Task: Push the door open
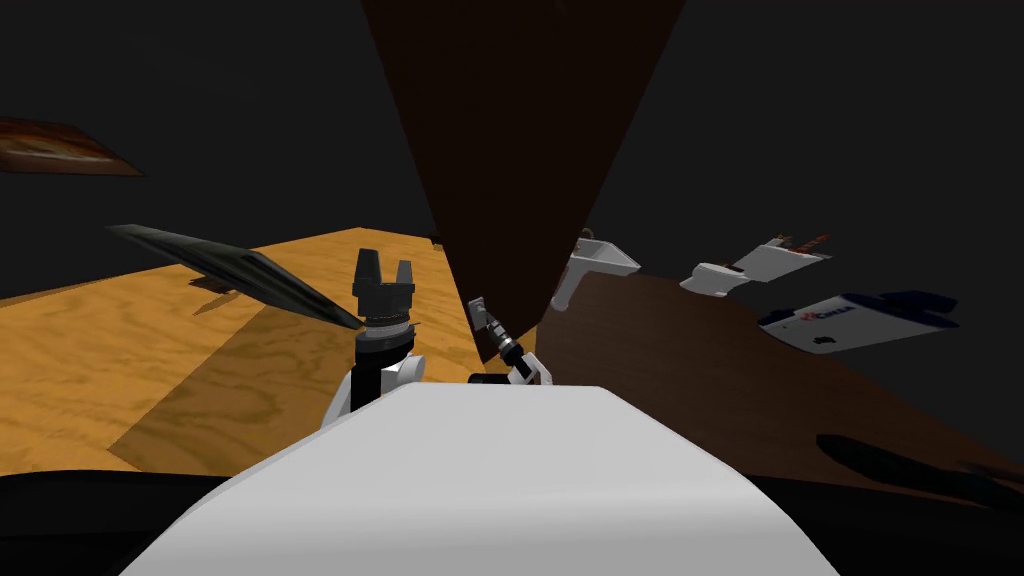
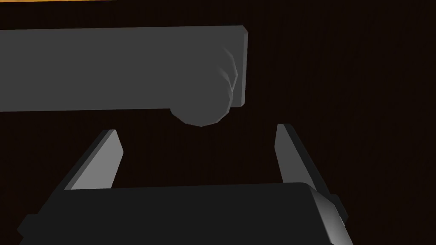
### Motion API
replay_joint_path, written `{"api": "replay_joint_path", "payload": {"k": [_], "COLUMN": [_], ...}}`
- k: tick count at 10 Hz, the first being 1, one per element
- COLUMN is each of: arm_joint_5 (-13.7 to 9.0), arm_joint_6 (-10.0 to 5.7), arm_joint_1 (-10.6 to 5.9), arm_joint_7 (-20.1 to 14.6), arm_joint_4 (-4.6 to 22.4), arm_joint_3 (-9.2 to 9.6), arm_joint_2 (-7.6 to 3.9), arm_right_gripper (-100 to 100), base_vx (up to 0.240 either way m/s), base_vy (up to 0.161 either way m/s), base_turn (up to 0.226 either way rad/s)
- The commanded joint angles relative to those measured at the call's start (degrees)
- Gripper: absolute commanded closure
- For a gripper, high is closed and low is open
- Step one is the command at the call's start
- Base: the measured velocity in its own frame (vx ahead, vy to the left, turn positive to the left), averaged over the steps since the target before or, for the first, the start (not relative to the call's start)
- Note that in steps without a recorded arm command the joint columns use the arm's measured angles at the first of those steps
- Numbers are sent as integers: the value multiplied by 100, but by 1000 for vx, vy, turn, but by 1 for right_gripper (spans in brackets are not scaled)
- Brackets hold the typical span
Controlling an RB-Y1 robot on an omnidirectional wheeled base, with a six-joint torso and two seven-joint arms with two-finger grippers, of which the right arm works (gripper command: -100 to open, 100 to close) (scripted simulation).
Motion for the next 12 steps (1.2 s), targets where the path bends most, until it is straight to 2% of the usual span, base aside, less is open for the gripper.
{"api": "replay_joint_path", "payload": {"k": [1,2,3,4,9,10,12], "arm_joint_5": [-15,-26,-20,-20,-20,-44,-76], "arm_joint_6": [-18,-31,-10,-10,-10,10,19], "arm_joint_1": [-43,-79,-56,-56,-56,-74,-110], "arm_joint_7": [27,48,29,29,29,72,122], "arm_joint_4": [65,119,69,69,69,126,179], "arm_joint_3": [-42,-75,-51,-51,-51,-169,-316], "arm_joint_2": [68,152,99,99,99,70,79], "arm_right_gripper": [-100,-100,-100,100,100,100,100], "base_vx": [234,202,84,-5,-18,58,39], "base_vy": [207,175,75,-6,-16,97,184], "base_turn": [23,38,1,-10,1,-49,-105]}}
